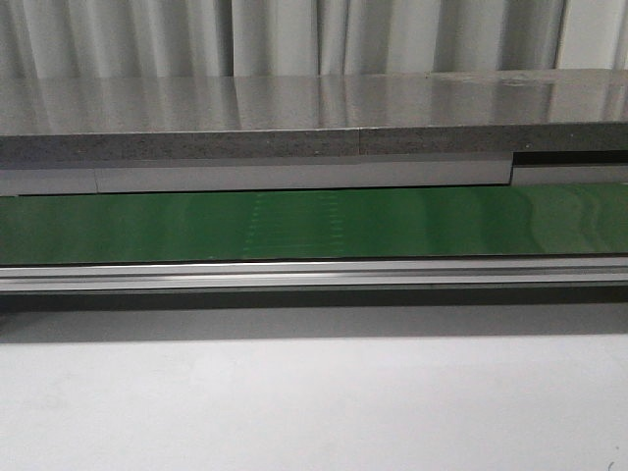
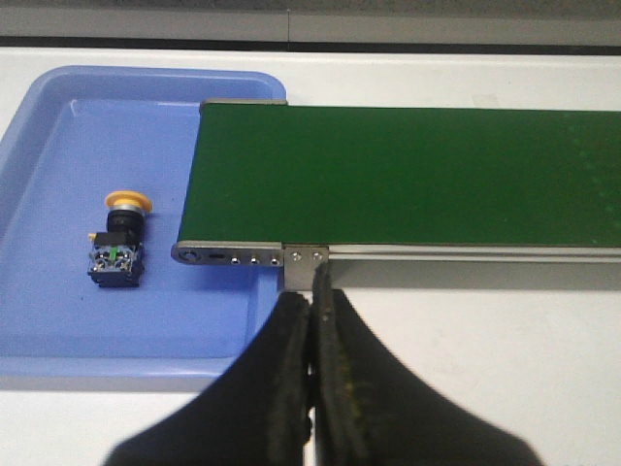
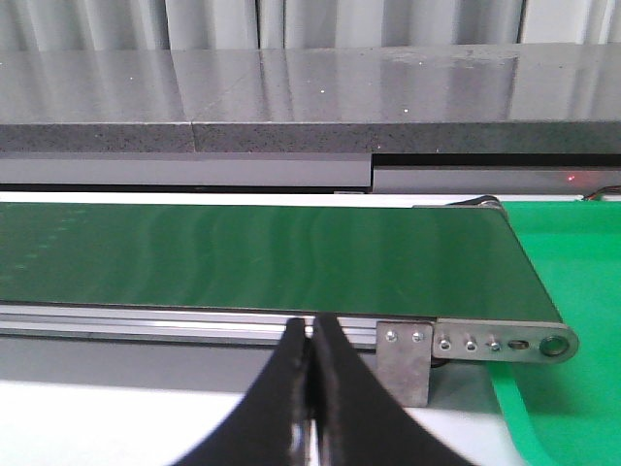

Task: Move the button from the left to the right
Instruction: 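Move the left gripper down over the yellow button in the blue tray, then close the left gripper around the yellow button's body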

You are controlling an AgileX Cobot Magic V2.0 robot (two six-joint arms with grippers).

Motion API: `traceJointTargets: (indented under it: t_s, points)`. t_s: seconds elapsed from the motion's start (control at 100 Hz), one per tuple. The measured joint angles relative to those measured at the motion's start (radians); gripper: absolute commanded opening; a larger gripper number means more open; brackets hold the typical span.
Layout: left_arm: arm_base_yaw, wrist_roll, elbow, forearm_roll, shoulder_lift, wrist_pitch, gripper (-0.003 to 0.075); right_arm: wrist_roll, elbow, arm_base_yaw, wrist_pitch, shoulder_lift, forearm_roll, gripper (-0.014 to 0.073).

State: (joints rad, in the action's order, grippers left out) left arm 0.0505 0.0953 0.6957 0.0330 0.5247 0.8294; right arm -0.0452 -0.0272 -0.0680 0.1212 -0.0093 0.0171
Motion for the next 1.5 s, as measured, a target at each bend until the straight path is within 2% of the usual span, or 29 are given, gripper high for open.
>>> traceJointTargets:
  t_s: [0.15,0.22,0.27,0.31,0.32,0.37,0.45,0.54,0.88,1.01,1.23,1.5]
  points:
    - [0.000,0.000,0.000,-0.002,0.014,0.009,-0.0014,0.000,0.000,0.000,0.000,0.000,0.000,-0.0067]
    - [0.000,0.000,0.000,-0.002,0.014,0.009,0.0036,0.000,0.000,0.000,0.000,0.000,0.000,-0.0067]
    - [0.000,0.000,0.000,-0.002,0.014,0.009,0.0114,0.000,0.000,0.000,0.000,0.000,0.000,-0.0067]
    - [0.000,0.000,0.000,-0.002,0.014,0.011,0.0225,0.000,0.000,0.000,0.000,0.000,0.000,-0.0067]
    - [0.000,0.000,0.002,-0.002,0.014,0.011,0.0225,0.000,0.000,0.000,0.000,0.000,0.000,-0.0067]
    - [0.000,0.000,0.002,-0.002,0.014,0.011,0.0376,0.000,0.000,0.000,0.000,0.000,0.000,-0.0067]
    - [0.000,0.000,0.002,-0.002,0.014,0.011,0.0569,0.000,0.000,0.000,0.000,0.000,0.000,-0.0067]
    - [0.000,0.000,0.002,-0.002,0.014,0.013,0.0657,0.000,0.000,0.000,0.000,0.000,0.000,-0.0067]
    - [0.000,0.000,0.015,-0.005,0.020,0.031,0.0662,0.000,0.000,0.000,0.000,0.000,0.000,-0.0067]
    - [0.000,0.027,0.063,0.068,0.065,0.031,0.0662,0.000,0.000,0.000,0.000,0.000,0.000,-0.0067]
    - [-0.011,0.080,0.190,0.170,0.258,0.035,0.0662,0.000,0.000,0.000,0.000,0.000,0.000,-0.0067]
    - [-0.147,0.050,0.351,0.207,0.560,0.003,0.0662,0.000,0.000,0.000,0.000,0.000,0.000,-0.0067]
